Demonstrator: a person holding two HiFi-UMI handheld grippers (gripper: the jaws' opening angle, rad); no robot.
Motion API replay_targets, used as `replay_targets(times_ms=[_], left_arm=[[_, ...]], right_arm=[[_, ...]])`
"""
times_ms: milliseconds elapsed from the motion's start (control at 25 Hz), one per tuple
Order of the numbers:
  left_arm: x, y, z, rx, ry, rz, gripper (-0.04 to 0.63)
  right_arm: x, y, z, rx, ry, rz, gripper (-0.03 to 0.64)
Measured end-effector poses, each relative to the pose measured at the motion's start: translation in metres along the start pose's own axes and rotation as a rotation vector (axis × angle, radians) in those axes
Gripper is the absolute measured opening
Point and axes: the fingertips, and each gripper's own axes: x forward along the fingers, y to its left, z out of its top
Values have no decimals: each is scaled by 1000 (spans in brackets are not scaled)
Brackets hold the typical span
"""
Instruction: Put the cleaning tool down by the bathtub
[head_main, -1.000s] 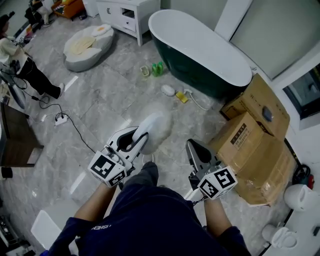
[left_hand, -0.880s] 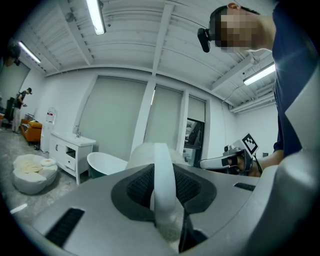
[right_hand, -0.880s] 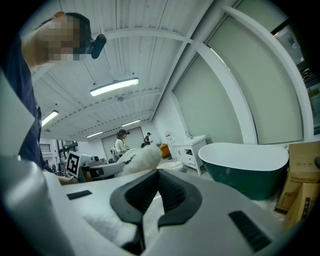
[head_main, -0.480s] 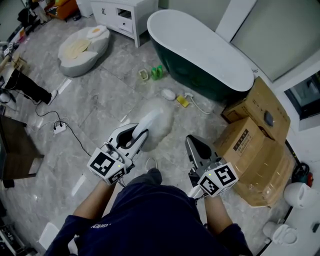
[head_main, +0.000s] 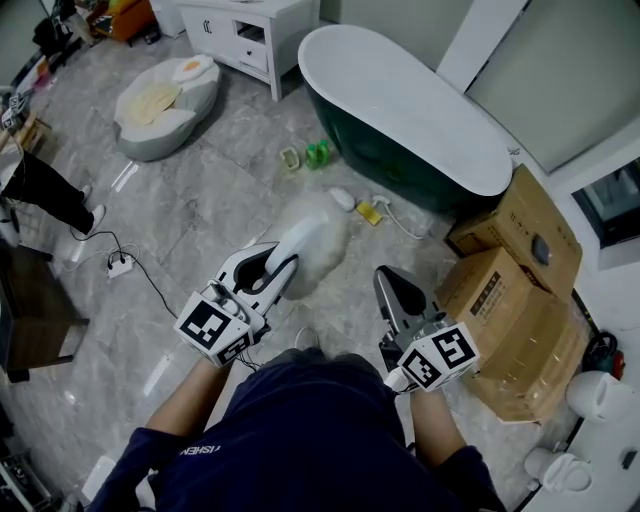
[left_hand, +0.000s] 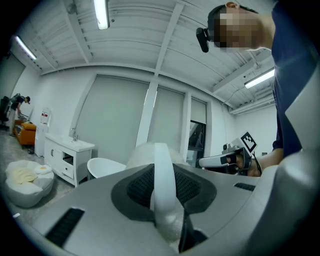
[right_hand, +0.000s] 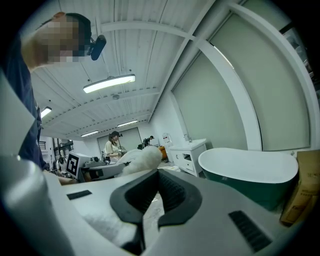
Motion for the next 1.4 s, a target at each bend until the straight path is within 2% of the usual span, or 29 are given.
replay_targets(times_ms=[360,640,1400], left_arm=[[19,29,1,-9,3,21,109],[54,48,-2,-15,25,42,109],[202,111,14,-26,80,150,109]], right_arm=[[25,-26,9,6,2,-4,5],[46,-66,15,19,10,9,5],[133,-218,58,54,65,122,5]])
